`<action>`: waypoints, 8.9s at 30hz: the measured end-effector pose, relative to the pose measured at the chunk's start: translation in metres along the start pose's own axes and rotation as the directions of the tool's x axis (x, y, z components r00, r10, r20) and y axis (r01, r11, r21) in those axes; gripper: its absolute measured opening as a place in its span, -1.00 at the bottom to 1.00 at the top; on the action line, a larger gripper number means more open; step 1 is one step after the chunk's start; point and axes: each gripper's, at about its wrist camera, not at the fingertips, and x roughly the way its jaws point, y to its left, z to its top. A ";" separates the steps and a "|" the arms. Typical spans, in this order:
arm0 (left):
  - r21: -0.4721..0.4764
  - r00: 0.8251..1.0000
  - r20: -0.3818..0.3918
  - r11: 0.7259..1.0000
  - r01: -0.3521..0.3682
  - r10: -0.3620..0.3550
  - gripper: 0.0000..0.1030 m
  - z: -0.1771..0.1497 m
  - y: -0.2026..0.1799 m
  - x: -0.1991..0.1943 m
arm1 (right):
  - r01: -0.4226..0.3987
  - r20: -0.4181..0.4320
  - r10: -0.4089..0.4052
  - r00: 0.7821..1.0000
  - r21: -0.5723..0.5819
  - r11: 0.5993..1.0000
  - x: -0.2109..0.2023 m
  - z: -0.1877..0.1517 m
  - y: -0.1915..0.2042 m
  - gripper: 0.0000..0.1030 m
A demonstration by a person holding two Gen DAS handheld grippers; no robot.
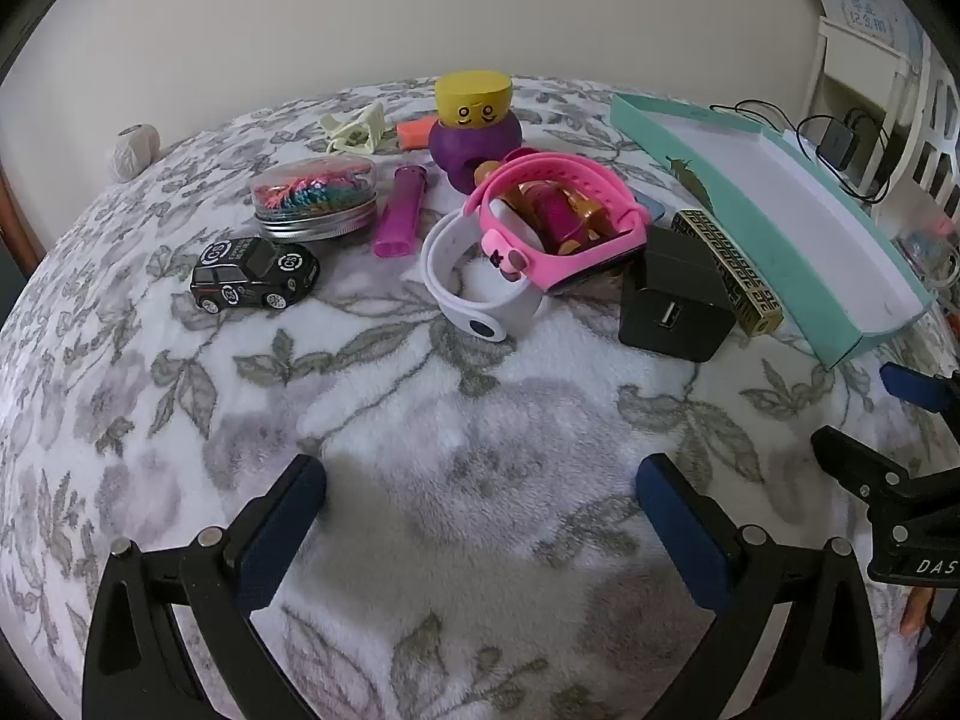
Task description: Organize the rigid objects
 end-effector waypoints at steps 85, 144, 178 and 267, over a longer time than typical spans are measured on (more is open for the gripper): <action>-0.161 0.987 0.104 0.981 -0.104 0.122 1.00 0.148 0.071 -0.097 | -0.026 0.158 0.025 0.987 0.001 1.000 -0.112 0.129 -0.017 1.00; -0.392 0.896 -0.404 0.849 -0.354 0.187 0.83 0.116 0.135 0.038 | -0.277 -0.318 0.215 0.923 -0.163 0.947 0.043 0.137 0.122 0.52; -0.493 0.930 -0.368 0.848 -0.196 0.001 0.64 0.084 0.150 0.034 | -0.305 -0.323 0.248 0.913 -0.138 0.942 0.040 0.138 0.118 0.33; 0.071 0.997 -0.062 0.996 0.057 -0.053 0.04 0.189 -0.164 0.008 | 0.102 -0.150 -0.056 0.987 0.320 0.942 0.006 0.143 -0.169 0.32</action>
